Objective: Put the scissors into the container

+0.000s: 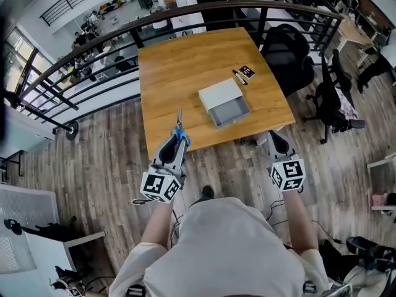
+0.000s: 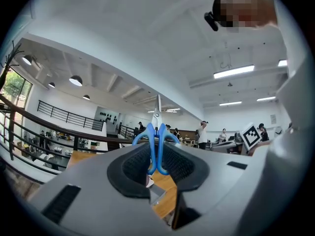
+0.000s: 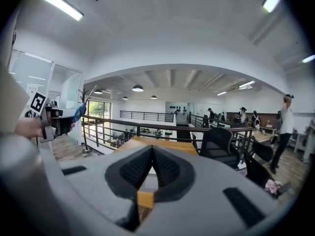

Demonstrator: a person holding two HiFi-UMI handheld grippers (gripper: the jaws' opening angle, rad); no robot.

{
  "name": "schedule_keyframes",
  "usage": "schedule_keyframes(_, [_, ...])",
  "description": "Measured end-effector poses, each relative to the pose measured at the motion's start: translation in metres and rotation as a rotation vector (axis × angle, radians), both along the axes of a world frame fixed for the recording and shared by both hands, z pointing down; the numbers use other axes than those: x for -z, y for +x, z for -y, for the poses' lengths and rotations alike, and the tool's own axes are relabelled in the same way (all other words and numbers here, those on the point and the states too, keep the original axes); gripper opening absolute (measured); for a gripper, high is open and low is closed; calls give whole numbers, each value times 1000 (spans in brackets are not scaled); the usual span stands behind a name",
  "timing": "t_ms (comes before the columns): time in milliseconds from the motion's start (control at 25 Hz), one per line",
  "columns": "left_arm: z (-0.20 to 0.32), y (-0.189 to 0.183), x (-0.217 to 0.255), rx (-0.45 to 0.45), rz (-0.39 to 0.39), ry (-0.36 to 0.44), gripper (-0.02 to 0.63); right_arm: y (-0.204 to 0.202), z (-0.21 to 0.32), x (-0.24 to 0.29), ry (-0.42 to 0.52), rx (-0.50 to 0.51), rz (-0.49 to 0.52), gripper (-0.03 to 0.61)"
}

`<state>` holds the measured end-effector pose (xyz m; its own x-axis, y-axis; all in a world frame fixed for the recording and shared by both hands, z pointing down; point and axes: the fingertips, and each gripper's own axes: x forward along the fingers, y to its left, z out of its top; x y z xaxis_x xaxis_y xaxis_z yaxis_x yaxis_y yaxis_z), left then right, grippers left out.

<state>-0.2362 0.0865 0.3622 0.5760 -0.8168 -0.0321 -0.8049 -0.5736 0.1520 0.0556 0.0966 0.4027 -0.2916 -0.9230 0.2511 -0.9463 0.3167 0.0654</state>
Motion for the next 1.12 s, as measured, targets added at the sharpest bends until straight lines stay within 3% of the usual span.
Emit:
schedule_keyframes(600, [104, -18, 1, -113, 0, -12, 75, -22, 70, 4, -24, -102, -20, 2])
schedule_keyframes(1120, [140, -7, -23, -118, -10, -51, 75, -13, 101, -13, -66, -100, -21, 2])
